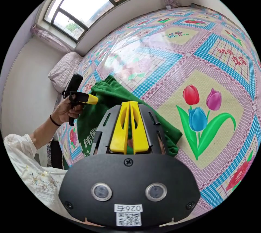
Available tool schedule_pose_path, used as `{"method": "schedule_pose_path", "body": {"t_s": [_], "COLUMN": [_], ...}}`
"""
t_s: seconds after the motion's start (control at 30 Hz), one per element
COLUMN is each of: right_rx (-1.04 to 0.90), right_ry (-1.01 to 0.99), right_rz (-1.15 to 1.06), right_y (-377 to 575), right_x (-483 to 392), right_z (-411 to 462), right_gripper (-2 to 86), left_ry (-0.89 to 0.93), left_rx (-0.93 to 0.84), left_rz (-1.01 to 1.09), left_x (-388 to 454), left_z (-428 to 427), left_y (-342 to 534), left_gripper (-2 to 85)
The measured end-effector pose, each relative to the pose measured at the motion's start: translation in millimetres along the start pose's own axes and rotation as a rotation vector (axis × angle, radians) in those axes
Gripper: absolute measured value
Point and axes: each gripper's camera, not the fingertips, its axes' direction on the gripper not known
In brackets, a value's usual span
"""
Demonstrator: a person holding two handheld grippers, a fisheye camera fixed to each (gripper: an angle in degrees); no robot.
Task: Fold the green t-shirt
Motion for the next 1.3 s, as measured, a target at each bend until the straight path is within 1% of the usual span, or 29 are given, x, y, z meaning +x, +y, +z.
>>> {"method": "schedule_pose_path", "body": {"t_s": [0.07,0.13,0.2,0.27,0.37,0.43,0.5,0.6,0.7,0.77,0.8,0.83,0.87,0.9,0.93,0.97,1.0,1.03,1.07,1.1,1.17,1.2,1.3], "right_rx": [0.090,0.134,0.143,0.121,0.065,0.038,0.026,0.032,0.039,0.070,0.072,0.074,0.076,0.074,0.065,0.060,0.058,0.050,0.063,0.076,0.155,0.164,0.081], "right_ry": [-0.036,-0.052,-0.020,0.057,0.139,0.194,0.230,0.264,0.281,0.275,0.269,0.259,0.255,0.254,0.252,0.252,0.252,0.250,0.266,0.271,0.288,0.284,0.262], "right_rz": [0.064,0.064,0.050,0.007,-0.052,-0.090,-0.121,-0.129,-0.080,-0.021,-0.002,0.032,0.061,0.077,0.098,0.114,0.118,0.108,0.115,0.110,0.089,0.088,0.148], "right_y": [-0.3,10.8,28.5,54.2,76.4,83.0,86.2,87.6,87.4,90.4,90.8,91.6,92.2,92.1,91.1,89.2,87.8,84.6,81.7,80.7,80.0,79.9,76.0], "right_x": [8.5,8.1,3.9,-7.0,-20.4,-29.4,-38.0,-47.4,-48.3,-45.4,-43.6,-39.7,-36.0,-33.9,-30.5,-27.9,-27.1,-27.3,-28.8,-30.8,-36.5,-35.1,-10.4], "right_z": [-19.2,-35.4,-46.1,-49.9,-41.1,-34.1,-29.3,-26.1,-24.8,-25.7,-25.2,-23.3,-20.2,-18.1,-13.2,-8.6,-6.3,-1.8,-1.9,-3.6,-14.7,-15.5,-0.8], "right_gripper": [-0.9,-0.9,-0.9,-0.8,-0.1,0.9,1.9,3.6,5.4,7.2,7.6,8.3,8.8,9.0,8.4,6.6,5.1,2.3,-0.2,-0.4,-1.1,-1.1,-1.2], "left_ry": [0.019,0.013,-0.045,-0.211,-0.387,-0.418,-0.405,-0.400,-0.509,-0.634,-0.671,-0.746,-0.803,-0.821,-0.840,-0.834,-0.823,-0.820,-0.785,-0.759,-0.655,-0.642,-0.536], "left_rx": [0.054,0.119,0.144,0.154,0.164,0.170,0.184,0.269,0.357,0.381,0.380,0.358,0.311,0.281,0.208,0.102,0.031,-0.051,-0.003,0.028,0.171,0.189,0.223], "left_rz": [-0.010,0.030,0.086,0.139,0.149,0.140,0.125,0.161,0.231,0.285,0.296,0.320,0.342,0.348,0.353,0.352,0.343,0.295,0.283,0.265,0.225,0.209,0.178], "left_x": [2.9,14.8,28.8,40.0,35.5,27.6,21.7,33.5,62.7,84.2,88.4,94.7,97.3,96.8,92.4,83.9,78.5,69.9,71.5,71.6,66.8,63.4,46.5], "left_z": [2.3,-5.5,-11.9,-15.2,-14.2,-10.9,-7.4,-4.4,-0.1,8.4,11.7,20.4,32.0,38.4,52.1,67.4,75.3,83.8,75.7,69.6,46.2,42.4,32.8], "left_y": [-22.6,-24.0,-15.2,7.0,36.4,51.1,61.7,74.5,79.4,78.1,77.1,73.3,66.4,62.1,51.8,40.5,34.8,25.8,24.2,24.3,33.6,36.2,49.8], "left_gripper": [-1.0,-1.0,-1.0,-1.0,-1.0,-0.9,-0.9,-0.6,0.8,4.7,6.0,8.7,10.5,11.4,10.5,7.6,5.1,2.1,1.2,0.9,0.3,0.2,0.7]}}
